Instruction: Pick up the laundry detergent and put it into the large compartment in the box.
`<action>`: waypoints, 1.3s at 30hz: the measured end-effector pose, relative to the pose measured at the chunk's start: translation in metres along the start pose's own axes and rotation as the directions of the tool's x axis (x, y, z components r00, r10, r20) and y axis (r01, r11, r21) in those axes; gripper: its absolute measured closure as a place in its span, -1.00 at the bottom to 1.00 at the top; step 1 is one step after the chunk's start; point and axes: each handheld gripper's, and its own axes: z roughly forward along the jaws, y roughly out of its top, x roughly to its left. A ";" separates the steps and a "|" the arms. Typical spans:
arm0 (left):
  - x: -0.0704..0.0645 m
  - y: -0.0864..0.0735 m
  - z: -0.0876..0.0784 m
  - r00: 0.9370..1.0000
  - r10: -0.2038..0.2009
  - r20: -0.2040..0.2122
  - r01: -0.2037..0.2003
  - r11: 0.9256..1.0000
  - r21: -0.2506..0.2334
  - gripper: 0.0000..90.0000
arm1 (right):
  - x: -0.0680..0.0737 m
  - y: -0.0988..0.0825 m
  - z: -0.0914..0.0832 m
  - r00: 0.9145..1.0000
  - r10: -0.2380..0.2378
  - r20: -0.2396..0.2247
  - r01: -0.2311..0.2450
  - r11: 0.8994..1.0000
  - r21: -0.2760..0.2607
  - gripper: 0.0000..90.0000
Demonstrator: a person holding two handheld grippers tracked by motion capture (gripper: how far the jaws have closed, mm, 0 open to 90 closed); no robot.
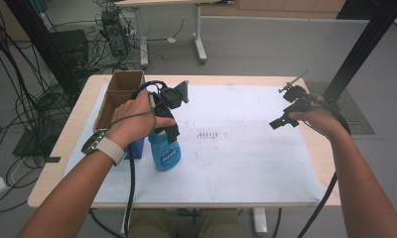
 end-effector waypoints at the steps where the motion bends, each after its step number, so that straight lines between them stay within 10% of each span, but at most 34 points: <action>1: 0.000 0.000 0.000 1.000 0.001 0.002 -0.001 1.000 -0.002 -0.78 | 0.000 0.000 0.000 1.000 -0.002 0.000 0.002 1.000 -0.002 -0.77; 39: 0.000 -0.001 0.002 1.000 -0.007 -0.003 0.007 1.000 -0.001 -0.78 | 0.000 0.001 0.000 1.000 0.000 -0.001 0.000 1.000 -0.001 -0.77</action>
